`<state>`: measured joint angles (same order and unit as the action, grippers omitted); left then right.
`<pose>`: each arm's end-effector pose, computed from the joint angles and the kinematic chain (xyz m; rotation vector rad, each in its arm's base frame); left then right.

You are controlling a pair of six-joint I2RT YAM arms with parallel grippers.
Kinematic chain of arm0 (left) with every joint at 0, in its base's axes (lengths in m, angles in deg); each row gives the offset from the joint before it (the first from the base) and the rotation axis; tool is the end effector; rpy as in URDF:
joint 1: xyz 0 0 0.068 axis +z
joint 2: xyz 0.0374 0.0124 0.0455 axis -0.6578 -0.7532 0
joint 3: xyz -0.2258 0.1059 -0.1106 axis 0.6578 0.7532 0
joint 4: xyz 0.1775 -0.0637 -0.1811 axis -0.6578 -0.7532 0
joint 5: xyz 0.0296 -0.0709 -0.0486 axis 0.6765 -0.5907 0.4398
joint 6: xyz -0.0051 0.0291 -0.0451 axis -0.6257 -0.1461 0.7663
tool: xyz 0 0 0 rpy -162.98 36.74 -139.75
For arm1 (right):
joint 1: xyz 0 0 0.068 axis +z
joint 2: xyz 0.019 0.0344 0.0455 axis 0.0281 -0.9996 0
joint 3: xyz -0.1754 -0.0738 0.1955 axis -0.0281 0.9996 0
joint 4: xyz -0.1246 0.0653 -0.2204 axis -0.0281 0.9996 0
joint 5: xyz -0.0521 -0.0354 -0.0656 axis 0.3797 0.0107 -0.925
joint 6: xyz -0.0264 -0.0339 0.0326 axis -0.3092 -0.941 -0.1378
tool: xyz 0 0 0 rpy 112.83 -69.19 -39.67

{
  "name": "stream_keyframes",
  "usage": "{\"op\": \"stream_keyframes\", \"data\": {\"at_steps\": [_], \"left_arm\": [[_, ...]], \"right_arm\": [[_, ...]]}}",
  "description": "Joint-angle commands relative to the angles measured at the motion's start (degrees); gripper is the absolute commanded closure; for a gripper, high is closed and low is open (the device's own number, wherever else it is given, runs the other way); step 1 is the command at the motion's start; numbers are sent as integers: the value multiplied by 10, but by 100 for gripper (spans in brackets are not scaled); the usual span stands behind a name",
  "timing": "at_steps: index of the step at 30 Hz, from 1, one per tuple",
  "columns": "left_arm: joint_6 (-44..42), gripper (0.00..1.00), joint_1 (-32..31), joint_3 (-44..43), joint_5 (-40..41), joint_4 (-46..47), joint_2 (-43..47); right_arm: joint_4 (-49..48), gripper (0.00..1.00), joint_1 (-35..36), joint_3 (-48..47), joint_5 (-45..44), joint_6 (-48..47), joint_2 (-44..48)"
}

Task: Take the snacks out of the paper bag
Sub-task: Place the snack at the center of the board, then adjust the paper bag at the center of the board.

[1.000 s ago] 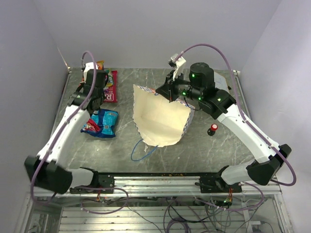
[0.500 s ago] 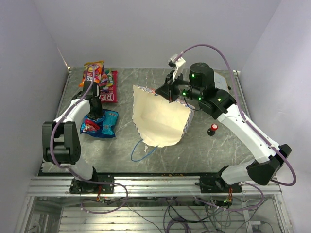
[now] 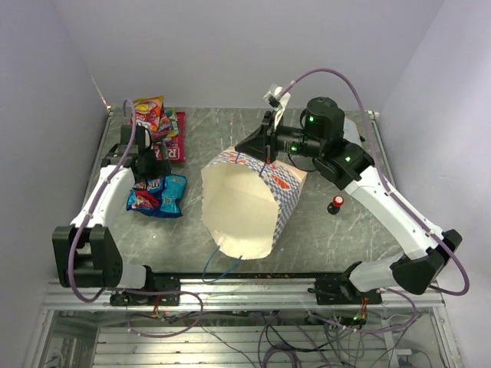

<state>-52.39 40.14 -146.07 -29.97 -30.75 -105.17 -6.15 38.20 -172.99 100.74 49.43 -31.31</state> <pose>0.2921 -0.0041 0.2636 -0.3349 2.4884 -0.0883 0.2227 0.2100 0.4517 -0.8932 1.6194 1.0965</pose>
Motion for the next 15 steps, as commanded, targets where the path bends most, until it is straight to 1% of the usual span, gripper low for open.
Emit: {"op": "stream_keyframes", "data": {"at_steps": [1, 8, 12, 14, 15], "left_arm": [[42, 0, 1, -24, -43, -19, 45], [93, 0, 1, -36, -95, 2, 72], [106, 1, 1, -38, -121, 6, 74], [106, 1, 1, -39, -126, 4, 75], [105, 1, 1, -40, -127, 1, 77]], "right_arm": [[-80, 100, 0, 9, 6, 47, 37], [-87, 100, -1, -23, -32, 145, 12], [-96, 100, -1, -23, -84, 189, 4], [-73, 100, -2, -35, -124, 203, -11], [-56, 100, -2, -40, -161, 203, -17]]}}
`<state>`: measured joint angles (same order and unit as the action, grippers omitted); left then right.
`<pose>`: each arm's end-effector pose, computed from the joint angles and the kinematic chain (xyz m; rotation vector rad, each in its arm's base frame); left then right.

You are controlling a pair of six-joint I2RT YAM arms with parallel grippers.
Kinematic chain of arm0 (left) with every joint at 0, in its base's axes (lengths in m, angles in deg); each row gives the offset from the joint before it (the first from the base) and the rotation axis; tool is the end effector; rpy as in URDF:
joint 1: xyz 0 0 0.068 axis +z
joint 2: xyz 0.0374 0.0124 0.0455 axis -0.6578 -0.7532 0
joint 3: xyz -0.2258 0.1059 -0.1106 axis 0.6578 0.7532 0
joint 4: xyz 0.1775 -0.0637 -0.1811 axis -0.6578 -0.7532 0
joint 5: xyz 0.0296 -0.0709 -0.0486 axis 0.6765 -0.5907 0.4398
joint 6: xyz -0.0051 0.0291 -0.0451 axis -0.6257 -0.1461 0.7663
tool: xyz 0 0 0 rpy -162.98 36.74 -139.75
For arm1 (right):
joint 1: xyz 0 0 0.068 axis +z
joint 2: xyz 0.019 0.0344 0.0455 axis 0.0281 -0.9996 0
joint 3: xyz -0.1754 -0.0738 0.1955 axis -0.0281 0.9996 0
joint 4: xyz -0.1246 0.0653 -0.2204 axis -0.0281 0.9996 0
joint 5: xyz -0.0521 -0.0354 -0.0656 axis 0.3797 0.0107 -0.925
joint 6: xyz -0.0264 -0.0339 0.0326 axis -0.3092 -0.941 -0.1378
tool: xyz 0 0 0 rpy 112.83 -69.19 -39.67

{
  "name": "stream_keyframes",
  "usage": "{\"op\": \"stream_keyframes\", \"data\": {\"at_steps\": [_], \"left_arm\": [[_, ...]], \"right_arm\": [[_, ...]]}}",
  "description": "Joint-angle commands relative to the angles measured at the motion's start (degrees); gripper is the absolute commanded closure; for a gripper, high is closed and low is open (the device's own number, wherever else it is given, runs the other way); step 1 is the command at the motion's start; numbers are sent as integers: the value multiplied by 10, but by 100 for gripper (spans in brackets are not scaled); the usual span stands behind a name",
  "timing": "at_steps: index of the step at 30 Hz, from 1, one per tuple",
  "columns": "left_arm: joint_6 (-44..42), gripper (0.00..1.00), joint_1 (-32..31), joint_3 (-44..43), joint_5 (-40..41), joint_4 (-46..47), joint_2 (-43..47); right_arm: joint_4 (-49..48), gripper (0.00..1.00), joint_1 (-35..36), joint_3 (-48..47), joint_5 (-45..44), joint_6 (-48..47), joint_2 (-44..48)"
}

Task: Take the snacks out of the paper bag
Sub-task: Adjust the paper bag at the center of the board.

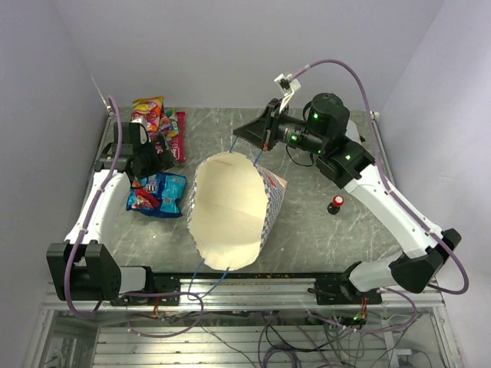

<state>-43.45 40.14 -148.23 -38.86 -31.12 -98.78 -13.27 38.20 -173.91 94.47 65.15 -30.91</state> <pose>0.2755 -0.0094 0.3050 -0.4303 2.3498 -0.3683 0.2244 0.2069 0.4719 -0.5945 1.6316 1.2122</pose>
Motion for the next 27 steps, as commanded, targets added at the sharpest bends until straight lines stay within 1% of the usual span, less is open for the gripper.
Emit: {"op": "stream_keyframes", "data": {"at_steps": [1, 4, 9, 12, 20, 27], "left_arm": [[14, 1, 1, -20, -39, 0, 15], [9, 1, 1, -25, -41, -11, 24], [12, 1, 1, -38, -43, -29, 44], [22, 2, 1, -49, -57, -36, 58], [54, 1, 1, -53, -85, -39, 111], [67, 1, 1, -80, -101, -54, 117]], "right_arm": [[31, 100, -4, -34, -126, 44, -26], [81, 100, -11, -41, -211, 40, -41], [128, 100, -38, -54, -302, 15, -54], [144, 100, -56, -63, -337, 8, -69], [143, 100, -71, -72, -368, -22, -119], [141, 100, -85, -79, -398, -54, -142]]}}
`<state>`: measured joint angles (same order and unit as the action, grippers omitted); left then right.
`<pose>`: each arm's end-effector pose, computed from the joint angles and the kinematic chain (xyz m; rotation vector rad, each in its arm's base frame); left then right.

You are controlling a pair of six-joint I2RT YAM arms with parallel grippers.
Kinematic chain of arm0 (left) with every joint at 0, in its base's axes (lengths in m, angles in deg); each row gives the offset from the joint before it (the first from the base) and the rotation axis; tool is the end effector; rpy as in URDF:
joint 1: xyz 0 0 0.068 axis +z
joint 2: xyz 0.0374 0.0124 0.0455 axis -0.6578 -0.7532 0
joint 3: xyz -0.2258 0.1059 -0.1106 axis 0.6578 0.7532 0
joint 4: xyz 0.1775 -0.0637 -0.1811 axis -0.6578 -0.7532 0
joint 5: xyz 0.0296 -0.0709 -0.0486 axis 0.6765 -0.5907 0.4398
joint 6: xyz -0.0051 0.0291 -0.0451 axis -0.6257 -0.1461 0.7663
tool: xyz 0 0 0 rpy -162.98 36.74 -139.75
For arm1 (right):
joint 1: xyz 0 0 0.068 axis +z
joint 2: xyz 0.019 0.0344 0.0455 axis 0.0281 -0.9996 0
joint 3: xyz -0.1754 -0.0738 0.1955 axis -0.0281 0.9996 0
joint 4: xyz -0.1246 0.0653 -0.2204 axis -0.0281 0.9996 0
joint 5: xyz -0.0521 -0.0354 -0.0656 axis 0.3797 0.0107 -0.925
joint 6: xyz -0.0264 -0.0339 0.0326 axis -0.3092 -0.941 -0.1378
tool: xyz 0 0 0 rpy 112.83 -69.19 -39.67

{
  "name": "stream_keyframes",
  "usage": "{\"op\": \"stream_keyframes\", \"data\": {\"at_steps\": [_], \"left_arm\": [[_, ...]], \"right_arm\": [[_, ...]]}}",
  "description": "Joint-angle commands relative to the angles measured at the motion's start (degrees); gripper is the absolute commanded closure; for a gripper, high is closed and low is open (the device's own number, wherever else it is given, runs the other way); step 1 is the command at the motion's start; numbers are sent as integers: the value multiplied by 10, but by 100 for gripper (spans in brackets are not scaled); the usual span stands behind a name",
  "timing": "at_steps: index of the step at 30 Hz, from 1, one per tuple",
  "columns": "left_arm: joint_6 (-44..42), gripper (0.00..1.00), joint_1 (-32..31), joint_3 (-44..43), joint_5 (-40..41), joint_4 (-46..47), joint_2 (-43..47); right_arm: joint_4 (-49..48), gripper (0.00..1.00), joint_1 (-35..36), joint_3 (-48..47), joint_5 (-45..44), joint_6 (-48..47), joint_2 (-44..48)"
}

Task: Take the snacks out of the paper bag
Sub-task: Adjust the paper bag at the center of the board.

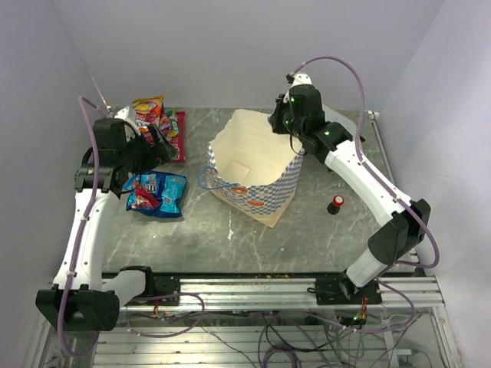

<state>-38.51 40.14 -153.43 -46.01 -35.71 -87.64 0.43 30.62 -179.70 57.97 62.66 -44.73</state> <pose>0.2267 -0.0129 0.3740 -0.3991 2.1613 -0.5801 0.3203 0.1939 0.4034 -0.0469 1.9925 0.4363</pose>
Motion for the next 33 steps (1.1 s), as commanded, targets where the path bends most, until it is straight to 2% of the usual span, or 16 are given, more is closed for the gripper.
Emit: {"op": "stream_keyframes", "data": {"at_steps": [1, 6, 11, 15, 20, 22, 25, 29, 31, 32, 33], "left_arm": [[24, 1, 1, -32, -36, -5, 5], [54, 2, 1, -46, -78, 15, 2], [65, 2, 1, -43, -77, 41, 9], [66, 2, 1, -75, -104, 32, -20], [65, 1, 1, -112, -102, 40, -34], [77, 2, 1, -118, -108, 62, -41], [93, 1, -16, -154, -104, 72, -76], [90, 1, -104, -236, -55, 53, -125], [84, 1, -140, -268, -39, 49, -138], [80, 1, -149, -283, -36, 43, -143], [76, 1, -155, -298, -33, 34, -147]], "right_arm": [[4, 100, -10, -23, -40, -34, -5], [2, 100, -13, -13, -50, -47, -10], [8, 99, -22, -17, -36, -45, -9], [11, 98, -29, -4, -57, -50, 2], [31, 87, -34, -29, -40, -48, 5], [47, 78, -36, -54, -35, -47, 4], [101, 54, -37, -110, -2, -56, -13], [189, 29, -36, -173, 22, -60, -31], [199, 17, -37, -170, 29, -55, -19], [201, 5, -36, -164, 31, -47, -11], [202, 1, -36, -157, 33, -42, 2]]}}
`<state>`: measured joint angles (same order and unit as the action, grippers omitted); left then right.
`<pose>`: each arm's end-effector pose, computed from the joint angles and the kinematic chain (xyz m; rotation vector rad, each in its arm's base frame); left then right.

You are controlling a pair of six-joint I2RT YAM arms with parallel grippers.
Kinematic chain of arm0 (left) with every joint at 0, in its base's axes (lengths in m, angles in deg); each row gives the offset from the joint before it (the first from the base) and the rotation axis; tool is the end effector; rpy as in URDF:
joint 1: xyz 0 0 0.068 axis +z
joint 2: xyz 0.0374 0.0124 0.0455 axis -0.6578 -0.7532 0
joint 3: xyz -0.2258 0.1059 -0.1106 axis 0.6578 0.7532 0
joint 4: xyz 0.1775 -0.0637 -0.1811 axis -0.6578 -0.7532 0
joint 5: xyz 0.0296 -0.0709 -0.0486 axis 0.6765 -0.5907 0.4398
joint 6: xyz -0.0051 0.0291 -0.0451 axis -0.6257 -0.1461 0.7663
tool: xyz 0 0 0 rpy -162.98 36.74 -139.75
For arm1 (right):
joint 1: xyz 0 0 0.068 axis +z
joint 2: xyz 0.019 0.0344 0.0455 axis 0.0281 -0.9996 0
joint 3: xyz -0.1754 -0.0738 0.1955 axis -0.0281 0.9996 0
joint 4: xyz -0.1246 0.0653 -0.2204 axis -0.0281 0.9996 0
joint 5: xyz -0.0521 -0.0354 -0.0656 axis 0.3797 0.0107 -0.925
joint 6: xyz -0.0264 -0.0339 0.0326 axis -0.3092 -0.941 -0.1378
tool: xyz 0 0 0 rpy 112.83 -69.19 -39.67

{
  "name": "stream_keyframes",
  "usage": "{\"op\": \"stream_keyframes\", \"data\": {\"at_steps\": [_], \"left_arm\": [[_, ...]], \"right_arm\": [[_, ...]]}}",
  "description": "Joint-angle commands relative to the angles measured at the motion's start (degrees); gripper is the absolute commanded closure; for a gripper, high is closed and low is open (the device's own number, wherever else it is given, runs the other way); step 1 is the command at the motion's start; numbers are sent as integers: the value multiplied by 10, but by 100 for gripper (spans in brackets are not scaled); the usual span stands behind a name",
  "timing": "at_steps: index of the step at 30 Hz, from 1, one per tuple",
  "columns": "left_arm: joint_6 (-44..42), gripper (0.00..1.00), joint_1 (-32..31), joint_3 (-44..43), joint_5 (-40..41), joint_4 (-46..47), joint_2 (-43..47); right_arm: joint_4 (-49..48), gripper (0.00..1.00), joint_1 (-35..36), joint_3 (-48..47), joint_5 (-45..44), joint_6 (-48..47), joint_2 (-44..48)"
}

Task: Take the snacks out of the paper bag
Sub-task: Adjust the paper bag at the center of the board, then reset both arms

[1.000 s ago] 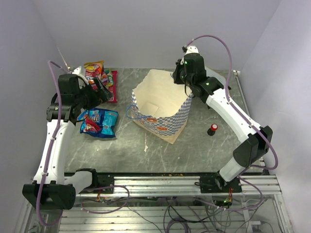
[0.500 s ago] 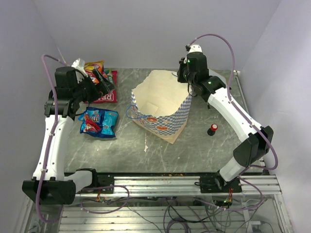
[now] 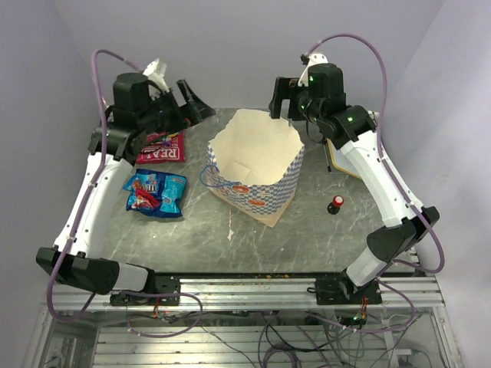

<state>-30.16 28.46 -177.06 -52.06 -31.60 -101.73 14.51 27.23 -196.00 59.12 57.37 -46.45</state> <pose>0.2713 -0.0738 0.4578 -0.1918 2.0055 -0.9260 0.3162 0.1672 0.4626 -0.0914 1.9754 0.3609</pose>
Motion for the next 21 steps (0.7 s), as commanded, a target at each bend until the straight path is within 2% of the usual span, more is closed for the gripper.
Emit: {"op": "stream_keyframes", "data": {"at_steps": [1, 4, 7, 11, 15, 18, 21], "left_arm": [[-13, 1, -43, -75, 29, -18, -8], [-33, 1, -44, -94, 35, -48, -1], [-49, 1, -45, -105, 62, -79, 23], [-73, 0, -45, -171, 94, -139, 39], [-98, 1, -45, -203, 103, -146, 75], [-92, 0, -45, -183, 131, -145, 117], [-50, 3, -45, -190, 136, -170, 133]], "right_arm": [[58, 0, -3, 14, 21, 18, 31], [58, 0, -3, 34, 20, 35, 74], [93, 0, -2, 15, 44, 13, 96], [98, 0, -2, 17, 73, 14, 150], [94, 0, -2, 31, 100, 22, 216], [127, 0, -2, 21, 76, 34, 255], [181, 0, -3, 1, 45, 51, 286]]}}
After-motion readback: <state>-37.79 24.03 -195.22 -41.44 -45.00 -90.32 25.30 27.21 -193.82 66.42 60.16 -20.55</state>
